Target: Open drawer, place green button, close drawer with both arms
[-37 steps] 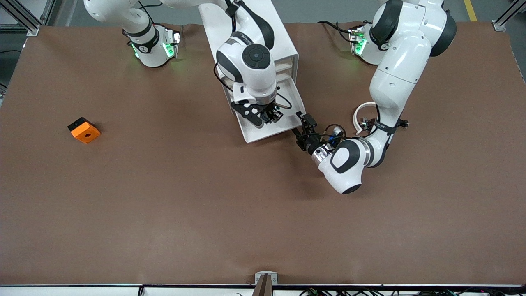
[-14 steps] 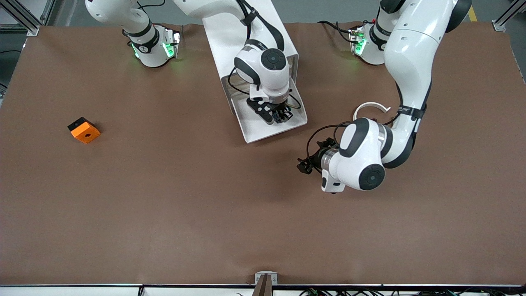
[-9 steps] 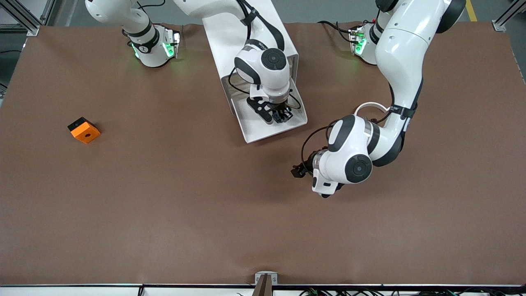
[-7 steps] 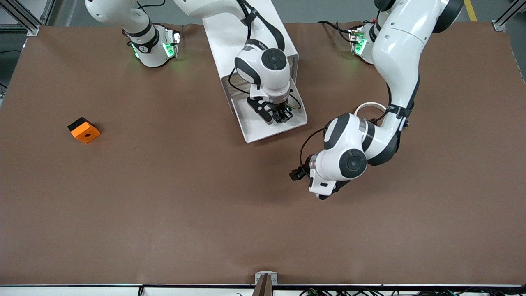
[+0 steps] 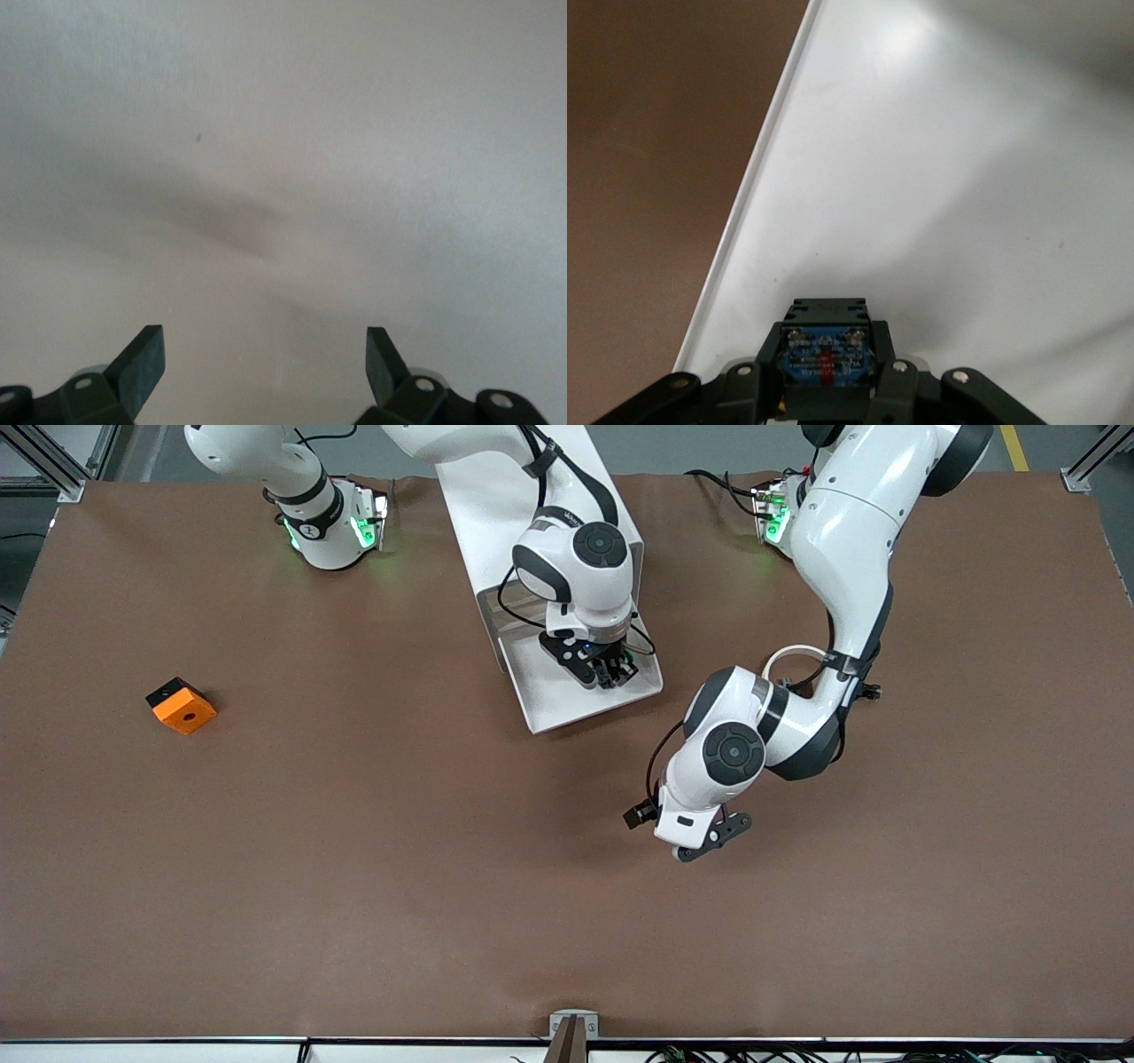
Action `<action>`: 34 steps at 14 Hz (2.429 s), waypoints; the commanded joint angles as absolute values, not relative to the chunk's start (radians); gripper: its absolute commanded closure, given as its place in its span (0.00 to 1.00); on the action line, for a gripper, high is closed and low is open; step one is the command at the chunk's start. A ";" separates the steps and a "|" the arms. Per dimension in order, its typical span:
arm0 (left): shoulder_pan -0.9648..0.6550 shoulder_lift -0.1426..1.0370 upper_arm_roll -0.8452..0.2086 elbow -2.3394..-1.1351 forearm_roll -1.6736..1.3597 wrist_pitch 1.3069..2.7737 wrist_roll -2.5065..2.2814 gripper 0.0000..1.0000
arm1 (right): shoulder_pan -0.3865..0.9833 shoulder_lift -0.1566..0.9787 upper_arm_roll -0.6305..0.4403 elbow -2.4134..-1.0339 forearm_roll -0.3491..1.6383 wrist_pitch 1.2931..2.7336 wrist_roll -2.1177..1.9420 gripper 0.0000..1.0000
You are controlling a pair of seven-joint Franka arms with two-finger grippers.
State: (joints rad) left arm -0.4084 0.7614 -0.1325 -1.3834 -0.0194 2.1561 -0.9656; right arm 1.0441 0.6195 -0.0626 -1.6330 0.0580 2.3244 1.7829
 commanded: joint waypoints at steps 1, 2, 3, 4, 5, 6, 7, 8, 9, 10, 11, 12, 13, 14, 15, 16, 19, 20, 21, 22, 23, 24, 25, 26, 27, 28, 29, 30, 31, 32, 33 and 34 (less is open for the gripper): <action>-0.411 0.759 -0.137 -1.400 0.008 2.177 -0.954 0.00 | 1.048 0.644 -0.071 -1.600 0.044 2.324 1.802 0.28; -0.414 0.767 -0.137 -1.399 0.008 2.177 -0.954 0.00 | 1.049 0.644 -0.071 -1.600 0.041 2.324 1.807 0.00; -0.416 0.770 -0.137 -1.399 0.008 2.177 -0.954 0.00 | 1.048 0.644 -0.071 -1.598 0.041 2.324 1.804 0.00; -0.417 0.770 -0.137 -1.399 0.008 2.175 -0.956 0.00 | 1.045 0.644 -0.072 -1.591 0.041 2.324 1.798 0.00; -0.419 0.772 -0.137 -1.399 0.006 2.175 -0.957 0.00 | 1.040 0.643 -0.072 -1.579 0.041 2.319 1.795 0.00; -0.419 0.772 -0.137 -1.399 0.008 2.175 -0.957 0.00 | 1.034 0.641 -0.074 -1.569 0.043 2.312 1.780 0.00; -0.417 0.772 -0.137 -1.399 0.008 2.175 -0.959 0.00 | 1.022 0.638 -0.074 -1.563 0.046 2.310 1.761 0.00; -0.419 0.772 -0.137 -1.399 0.006 2.175 -0.969 0.00 | 1.014 0.634 -0.074 -1.562 0.046 2.303 1.737 0.00; -0.419 0.772 -0.138 -1.399 0.006 2.174 -0.971 0.00 | 1.008 0.630 -0.074 -1.551 0.046 2.280 1.702 0.00; -0.417 0.772 -0.138 -1.401 0.006 2.174 -0.971 0.00 | 0.993 0.627 -0.074 -1.528 0.048 2.232 1.653 0.00; -0.419 0.772 -0.138 -1.401 0.006 2.174 -0.973 0.00 | 0.976 0.617 -0.075 -1.504 0.048 2.173 1.585 0.00; -0.419 0.772 -0.138 -1.410 0.006 2.174 -0.973 0.00 | 0.944 0.594 -0.074 -1.474 0.058 2.093 1.481 0.00; -0.425 0.770 -0.138 -1.419 0.006 2.174 -0.973 0.00 | 0.908 0.574 -0.074 -1.453 0.061 2.027 1.397 0.00; -0.429 0.766 -0.137 -1.431 0.006 2.174 -0.973 0.00 | 0.873 0.552 -0.074 -1.433 0.061 1.969 1.328 0.00; -0.428 0.761 -0.137 -1.440 0.006 2.175 -0.971 0.00 | 0.841 0.529 -0.074 -1.427 0.061 1.929 1.266 0.00; -0.429 0.758 -0.137 -1.445 0.008 2.175 -0.969 0.00 | 0.804 0.502 -0.074 -1.427 0.061 1.899 1.190 0.00; -0.449 0.749 -0.138 -1.463 0.006 2.171 -0.973 0.00 | 0.646 0.414 -0.071 -1.427 0.064 1.783 0.921 0.00; -0.451 0.741 -0.141 -1.482 0.006 2.169 -0.974 0.00 | 0.584 0.387 -0.072 -1.427 0.078 1.745 0.829 0.00; -0.457 0.730 -0.156 -1.502 0.006 2.171 -0.974 0.00 | 0.521 0.358 -0.074 -1.427 0.098 1.711 0.751 0.00; -0.459 0.726 -0.161 -1.522 0.006 2.171 -0.974 0.00 | 0.465 0.333 -0.074 -1.427 0.100 1.680 0.685 0.00; -0.471 0.718 -0.167 -1.538 0.006 2.171 -0.976 0.00 | 0.412 0.310 -0.077 -1.427 0.098 1.645 0.604 0.00; -0.475 0.716 -0.179 -1.549 0.006 2.169 -0.976 0.00 | 0.356 0.296 -0.078 -1.427 0.097 1.617 0.522 0.00; -0.476 0.716 -0.198 -1.558 0.005 2.166 -0.976 0.00 | 0.291 0.279 -0.078 -1.427 0.091 1.597 0.424 0.00; -0.474 0.716 -0.215 -1.563 0.005 2.164 -0.989 0.00 | 0.232 0.272 -0.080 -1.427 0.089 1.586 0.320 0.00; -0.474 0.716 -0.230 -1.571 0.005 2.163 -1.014 0.00 | 0.177 0.270 -0.080 -1.425 0.087 1.566 0.240 0.00; -0.472 0.716 -0.244 -1.574 0.002 2.157 -1.023 0.00 | 0.134 0.271 -0.080 -1.422 0.084 1.543 0.177 0.00; -0.472 0.716 -0.253 -1.574 -0.003 2.143 -1.023 0.00 | 0.094 0.272 -0.081 -1.398 0.083 1.523 0.110 0.00; -0.472 0.716 -0.262 -1.574 -0.006 2.126 -1.025 0.00 | 0.056 0.272 -0.080 -1.367 0.071 1.500 0.054 0.00; -0.471 0.716 -0.277 -1.574 -0.008 2.109 -1.028 0.00 | 0.023 0.273 -0.078 -1.341 0.051 1.464 0.011 0.00; -0.465 0.716 -0.291 -1.574 -0.008 2.093 -1.037 0.00 | 0.005 0.275 -0.078 -1.318 0.034 1.433 0.002 0.00; -0.463 0.716 -0.305 -1.572 -0.008 2.074 -1.051 0.00 | -0.014 0.276 -0.078 -1.299 0.026 1.416 0.000 0.00; -0.462 0.716 -0.317 -1.572 -0.011 2.047 -1.061 0.00 | -0.037 0.278 -0.077 -1.289 0.028 1.402 -0.003 0.00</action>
State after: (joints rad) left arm -0.4744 0.7518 -0.2901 -1.5401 -0.0131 2.0891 -1.0318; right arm 0.0021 0.2791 -0.1022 -1.3280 0.0466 1.4428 0.0101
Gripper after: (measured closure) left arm 0.000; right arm 0.000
